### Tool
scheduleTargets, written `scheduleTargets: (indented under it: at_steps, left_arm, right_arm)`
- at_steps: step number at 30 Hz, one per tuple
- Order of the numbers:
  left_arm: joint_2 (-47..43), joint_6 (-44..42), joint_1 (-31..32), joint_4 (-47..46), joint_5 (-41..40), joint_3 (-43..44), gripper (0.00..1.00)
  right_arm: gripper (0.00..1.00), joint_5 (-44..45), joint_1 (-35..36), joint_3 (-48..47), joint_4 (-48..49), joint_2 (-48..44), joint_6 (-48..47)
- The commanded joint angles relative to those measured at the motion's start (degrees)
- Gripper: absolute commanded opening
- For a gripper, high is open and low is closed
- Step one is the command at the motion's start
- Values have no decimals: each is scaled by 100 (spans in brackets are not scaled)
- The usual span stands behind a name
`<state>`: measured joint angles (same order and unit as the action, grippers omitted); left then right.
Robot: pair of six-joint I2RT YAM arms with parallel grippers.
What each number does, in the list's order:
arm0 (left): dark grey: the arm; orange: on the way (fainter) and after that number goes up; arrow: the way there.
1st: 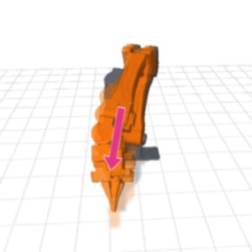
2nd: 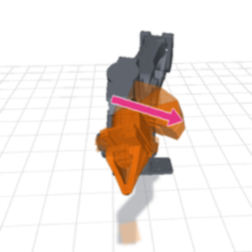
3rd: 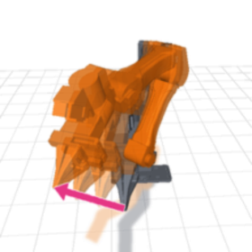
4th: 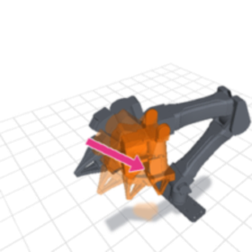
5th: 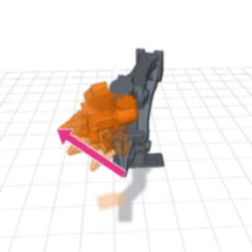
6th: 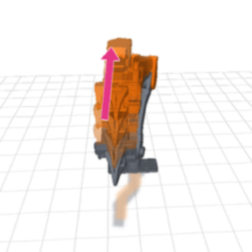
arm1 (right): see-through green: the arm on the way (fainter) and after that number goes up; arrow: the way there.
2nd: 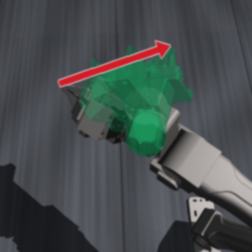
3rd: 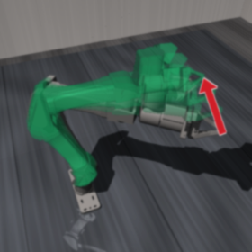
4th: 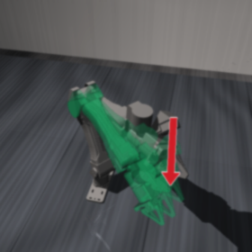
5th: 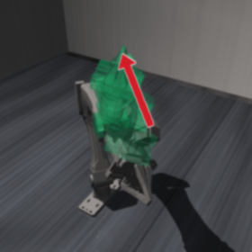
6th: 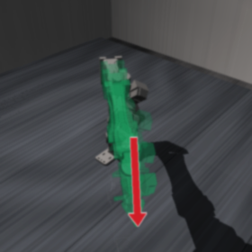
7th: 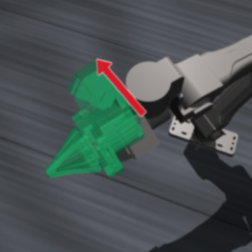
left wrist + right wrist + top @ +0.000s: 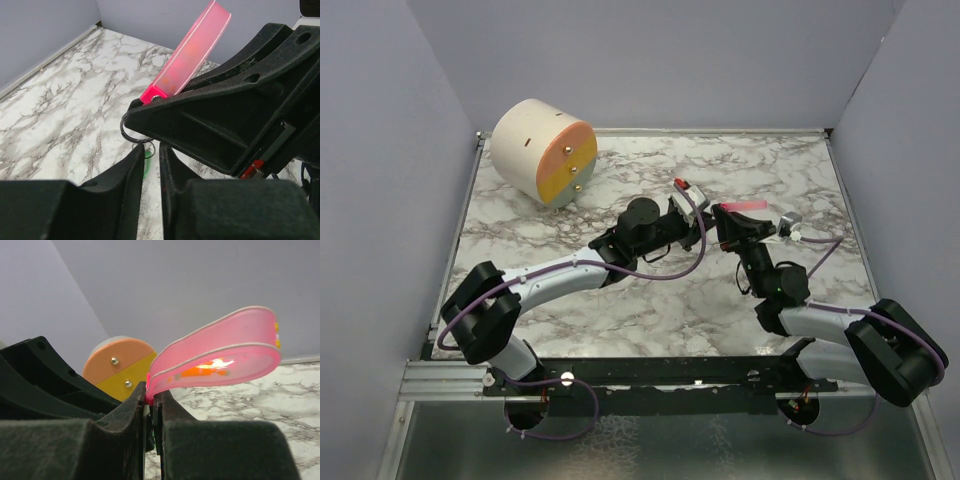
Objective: Put the keys on the keyring
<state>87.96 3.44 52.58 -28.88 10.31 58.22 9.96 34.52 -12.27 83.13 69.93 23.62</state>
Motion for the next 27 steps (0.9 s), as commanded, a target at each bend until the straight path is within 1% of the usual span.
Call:
scheduleTargets:
  at_steps: [1, 3, 4, 5, 9, 15, 20, 27]
  left_arm:
    - [-12, 109, 30, -249, 174, -131, 25]
    - [-68, 100, 27, -249, 108, -194, 29]
    - [-290, 76, 20, -249, -44, -335, 32]
    - [-381, 51, 23, -251, -107, -390, 34]
    - [-855, -64, 23, -279, -433, -641, 35]
    - [-1428, -221, -7, -328, -840, -972, 40]
    - [-1501, -235, -57, -431, -744, -1151, 40]
    - [-1400, -263, -68, -1077, -256, -1389, 40]
  right_arm:
    - [1, -192, 37, -161, 1865, -105, -139]
    - [1, -208, 37, -170, 1867, -145, -174]
    - [1, -252, 37, -154, 1853, -198, -243]
    - [1, -257, 37, -146, 1849, -221, -255]
    - [1, -329, 36, -111, 1844, -281, -361]
    - [1, -488, 37, -20, 1813, -384, -463]
    - [1, -718, 35, 177, 1758, -647, -481]
    - [1, -1100, 37, 401, 1757, -1024, -498]
